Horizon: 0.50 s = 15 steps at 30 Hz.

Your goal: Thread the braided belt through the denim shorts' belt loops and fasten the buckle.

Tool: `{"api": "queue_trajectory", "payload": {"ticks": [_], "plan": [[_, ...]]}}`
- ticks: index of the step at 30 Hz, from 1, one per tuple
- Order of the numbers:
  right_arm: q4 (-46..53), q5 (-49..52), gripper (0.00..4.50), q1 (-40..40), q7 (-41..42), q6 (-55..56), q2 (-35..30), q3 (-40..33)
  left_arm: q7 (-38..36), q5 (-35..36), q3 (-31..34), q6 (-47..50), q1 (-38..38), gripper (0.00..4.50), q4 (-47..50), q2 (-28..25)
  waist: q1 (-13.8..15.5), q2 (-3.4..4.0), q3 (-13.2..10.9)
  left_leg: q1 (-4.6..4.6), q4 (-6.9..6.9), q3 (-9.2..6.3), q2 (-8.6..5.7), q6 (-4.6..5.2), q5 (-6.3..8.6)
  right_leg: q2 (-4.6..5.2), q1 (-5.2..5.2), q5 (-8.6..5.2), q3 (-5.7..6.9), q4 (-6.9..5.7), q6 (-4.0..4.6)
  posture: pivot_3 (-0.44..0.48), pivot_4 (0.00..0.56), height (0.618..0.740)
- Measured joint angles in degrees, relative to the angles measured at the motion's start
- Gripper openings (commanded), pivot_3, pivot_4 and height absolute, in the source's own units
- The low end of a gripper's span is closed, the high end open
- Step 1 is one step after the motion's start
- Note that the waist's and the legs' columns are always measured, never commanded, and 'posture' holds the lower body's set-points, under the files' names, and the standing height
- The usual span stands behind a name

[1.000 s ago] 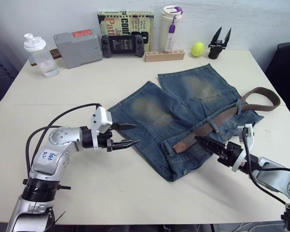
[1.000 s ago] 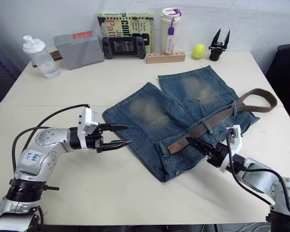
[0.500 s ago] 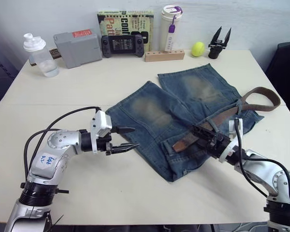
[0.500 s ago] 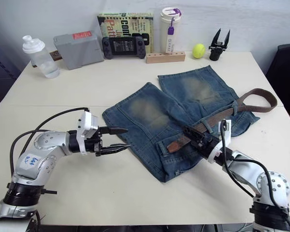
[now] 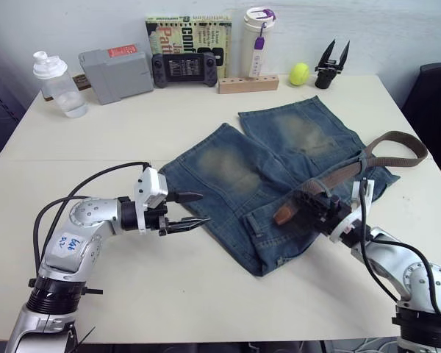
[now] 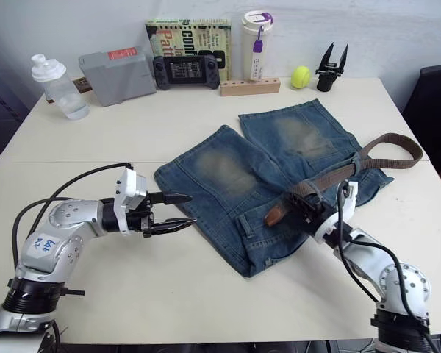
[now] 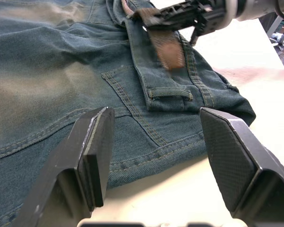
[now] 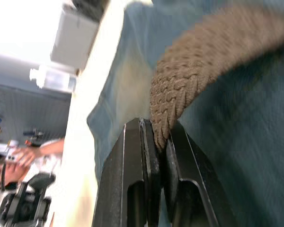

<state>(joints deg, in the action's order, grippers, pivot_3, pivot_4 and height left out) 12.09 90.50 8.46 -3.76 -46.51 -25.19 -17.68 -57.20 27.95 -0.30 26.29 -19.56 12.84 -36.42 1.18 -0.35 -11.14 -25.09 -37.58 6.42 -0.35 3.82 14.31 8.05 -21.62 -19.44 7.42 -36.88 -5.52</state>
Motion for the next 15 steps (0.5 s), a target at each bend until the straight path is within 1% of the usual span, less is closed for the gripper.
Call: {"api": "queue_trajectory", "payload": {"ticks": [2,7,11,15], "plan": [[1.43,-3.08,0.05,-0.13,0.51,1.65,2.15,1.17,0.00,0.00,0.00,0.07,-0.03,3.17,0.00,0.01,-0.04,0.00,0.00,0.01,0.09,0.02,0.00,-0.05,-0.03,0.00,-0.03,0.00,-0.02,0.02,0.00,0.000,0.150,0.696],[3.67,-10.13,0.05,-3.74,1.93,5.52,9.26,4.27,0.02,0.05,0.01,0.40,-0.02,3.17,0.00,0.02,-0.13,0.00,0.00,0.03,0.28,0.04,0.00,-0.13,-0.16,-0.03,-0.09,0.00,-0.03,0.02,0.00,0.000,0.150,0.696],[5.76,-14.80,0.05,-5.25,3.88,6.95,10.62,6.26,0.00,0.12,0.01,0.53,-0.03,3.17,0.00,0.01,-0.57,0.00,0.00,0.09,0.39,0.05,0.00,-0.18,-0.19,-0.05,-0.10,0.00,-0.06,0.04,0.01,0.000,0.150,0.696],[6.05,-16.27,0.05,-5.81,5.11,7.72,12.93,7.14,-0.12,0.13,0.01,0.57,-0.20,3.17,-0.02,0.01,-1.19,0.00,0.00,0.13,0.49,0.02,0.00,-0.27,-0.24,-0.08,-0.10,-0.02,-0.06,0.03,0.04,0.000,0.150,0.696]]}}
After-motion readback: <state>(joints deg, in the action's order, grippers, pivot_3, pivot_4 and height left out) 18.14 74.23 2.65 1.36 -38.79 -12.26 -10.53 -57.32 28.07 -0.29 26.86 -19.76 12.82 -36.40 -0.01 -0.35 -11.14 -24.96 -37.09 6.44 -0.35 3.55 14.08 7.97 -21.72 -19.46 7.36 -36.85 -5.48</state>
